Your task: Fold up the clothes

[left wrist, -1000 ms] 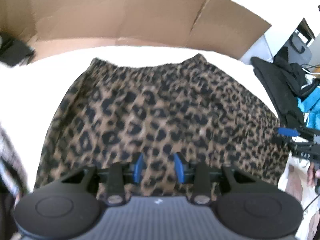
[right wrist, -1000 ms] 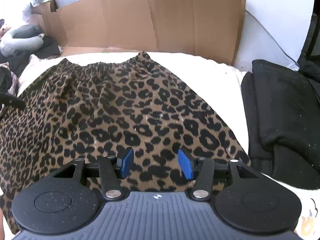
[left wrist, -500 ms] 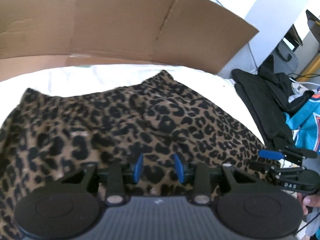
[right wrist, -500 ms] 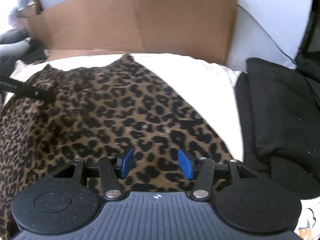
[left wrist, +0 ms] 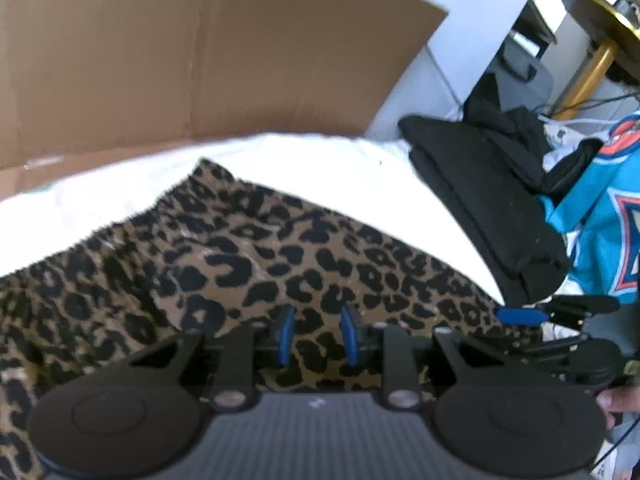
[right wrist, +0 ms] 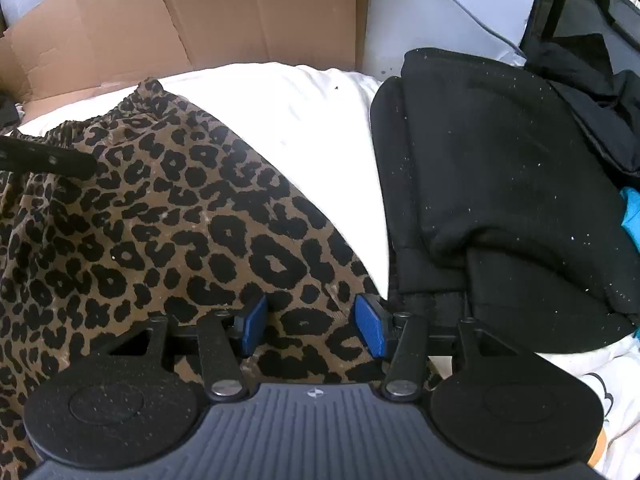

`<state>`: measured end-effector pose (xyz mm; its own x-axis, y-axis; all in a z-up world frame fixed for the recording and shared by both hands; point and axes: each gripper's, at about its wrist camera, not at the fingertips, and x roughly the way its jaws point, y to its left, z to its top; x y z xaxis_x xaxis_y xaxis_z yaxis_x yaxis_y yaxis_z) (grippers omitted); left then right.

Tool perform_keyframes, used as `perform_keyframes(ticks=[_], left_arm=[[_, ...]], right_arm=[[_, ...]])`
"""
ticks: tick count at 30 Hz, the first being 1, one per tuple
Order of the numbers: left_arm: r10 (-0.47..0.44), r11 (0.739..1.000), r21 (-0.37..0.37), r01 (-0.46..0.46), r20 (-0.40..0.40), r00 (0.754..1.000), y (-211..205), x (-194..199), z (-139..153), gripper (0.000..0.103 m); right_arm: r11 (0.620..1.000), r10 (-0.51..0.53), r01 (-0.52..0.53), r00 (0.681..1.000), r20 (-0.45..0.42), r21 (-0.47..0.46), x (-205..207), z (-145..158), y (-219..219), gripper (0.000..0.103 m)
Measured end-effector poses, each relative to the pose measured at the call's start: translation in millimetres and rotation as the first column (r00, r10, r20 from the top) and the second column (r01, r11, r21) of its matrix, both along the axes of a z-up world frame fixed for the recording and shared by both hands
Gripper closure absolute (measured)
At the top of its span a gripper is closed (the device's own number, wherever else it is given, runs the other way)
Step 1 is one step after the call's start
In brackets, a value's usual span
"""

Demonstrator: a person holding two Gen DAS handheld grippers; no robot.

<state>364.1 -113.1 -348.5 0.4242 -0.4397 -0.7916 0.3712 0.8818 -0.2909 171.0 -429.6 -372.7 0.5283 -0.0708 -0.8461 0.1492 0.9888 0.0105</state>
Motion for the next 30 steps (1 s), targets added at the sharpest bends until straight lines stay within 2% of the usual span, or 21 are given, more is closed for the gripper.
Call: perform_keyframes(ticks=[6, 10, 14, 17, 20, 24, 30], left_arm=[[0.075, 0.992, 0.102, -0.077, 0.021, 0.997, 11, 18, -17, 0.082], [0.121, 0.985, 0.121, -0.123, 0.019, 0.992, 29, 33, -18, 0.097], [0.162, 0.981, 0.112, -0.161, 0.001, 0.987, 43, 45, -21, 0.1], [0.195, 0.974, 0.111, -0.196, 0.018, 0.981, 47, 44, -18, 0.1], [0.221, 0.968, 0.105, -0.227, 0.066, 0.973, 45, 34, -11, 0.098], [0.225, 0.973, 0.042, -0.228, 0.063, 0.972, 50, 23, -2, 0.096], [0.277, 0.959, 0.024, -0.281, 0.109, 0.955, 76, 0, 18, 0.096]], right_arm=[[1.0, 0.031, -0.031, 0.999, -0.007, -0.001, 0, -3, -7, 0.048], [0.999, 0.048, -0.048, 0.999, -0.002, -0.004, -1, -3, -8, 0.048], [0.999, 0.052, -0.052, 0.999, -0.001, 0.014, -1, -2, -13, 0.049], [0.998, 0.058, -0.058, 0.998, 0.003, 0.019, -3, -3, -14, 0.049], [0.998, 0.061, -0.061, 0.998, 0.006, 0.019, -4, -4, -14, 0.049], [0.998, 0.065, -0.065, 0.998, 0.004, 0.012, -4, -5, -12, 0.049], [0.997, 0.075, -0.075, 0.997, 0.005, 0.007, -4, -5, -12, 0.049]])
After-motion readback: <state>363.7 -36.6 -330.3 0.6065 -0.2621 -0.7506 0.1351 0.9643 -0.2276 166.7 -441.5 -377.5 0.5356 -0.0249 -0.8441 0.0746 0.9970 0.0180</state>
